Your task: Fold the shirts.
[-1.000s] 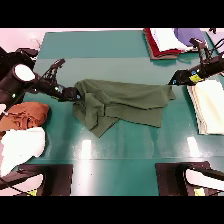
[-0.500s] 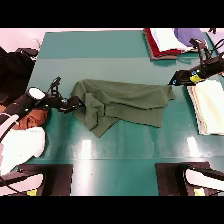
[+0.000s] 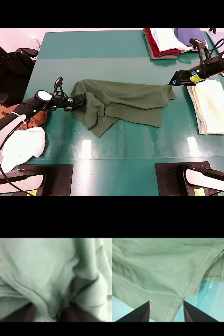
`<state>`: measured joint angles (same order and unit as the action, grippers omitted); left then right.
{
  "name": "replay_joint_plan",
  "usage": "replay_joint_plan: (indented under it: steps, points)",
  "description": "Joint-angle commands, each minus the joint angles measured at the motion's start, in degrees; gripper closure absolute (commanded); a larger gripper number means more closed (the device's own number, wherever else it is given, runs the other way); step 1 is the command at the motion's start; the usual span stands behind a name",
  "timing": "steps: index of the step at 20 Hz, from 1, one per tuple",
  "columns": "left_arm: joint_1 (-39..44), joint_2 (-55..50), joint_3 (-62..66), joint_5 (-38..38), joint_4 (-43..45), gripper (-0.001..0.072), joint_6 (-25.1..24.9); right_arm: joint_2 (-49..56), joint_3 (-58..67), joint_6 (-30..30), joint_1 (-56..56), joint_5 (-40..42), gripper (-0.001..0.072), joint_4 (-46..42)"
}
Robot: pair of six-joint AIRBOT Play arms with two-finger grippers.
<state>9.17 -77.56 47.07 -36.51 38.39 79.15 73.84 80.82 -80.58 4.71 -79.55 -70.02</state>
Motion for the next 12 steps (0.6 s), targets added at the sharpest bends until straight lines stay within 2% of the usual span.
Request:
replay_joint_plan:
  steps: [1, 3, 4, 5, 7, 9, 12]
  points:
    - [0.1, -0.2, 0.1, 0.1, -2.6, 0.0419, -1.7, 0.0, 0.0, 0.0, 0.0, -0.2, 0.0260, 0.0]
    - [0.1, -0.2, 0.1, 0.1, -2.6, 0.0421, -2.1, 0.0, 0.0, 0.0, 0.0, -0.2, 0.0260, 0.0]
    - [0.1, -0.2, 0.1, -0.2, -2.6, 0.0581, -2.1, 0.0, 0.0, 0.0, 0.0, -0.4, 0.0260, 0.0]
    - [0.1, 0.0, 0.2, -0.6, -2.7, 0.0680, -2.1, 0.0, 0.0, 0.0, 0.0, -0.7, 0.0260, 0.0]
    - [-1.4, 0.3, 2.9, -4.8, -2.3, 0.0681, -2.6, -0.1, 0.0, 0.0, 0.6, -2.0, 0.0260, 0.0]
    - [-5.1, 2.1, 8.1, -11.9, -1.0, 0.0681, -6.1, -1.2, -1.0, 0.0, 2.2, -3.8, 0.0260, 0.0]
    - [-13.0, 6.6, 17.1, -19.6, 3.6, 0.0681, -7.5, -6.4, -9.3, 0.0, 6.3, -1.6, 0.0260, 0.0]
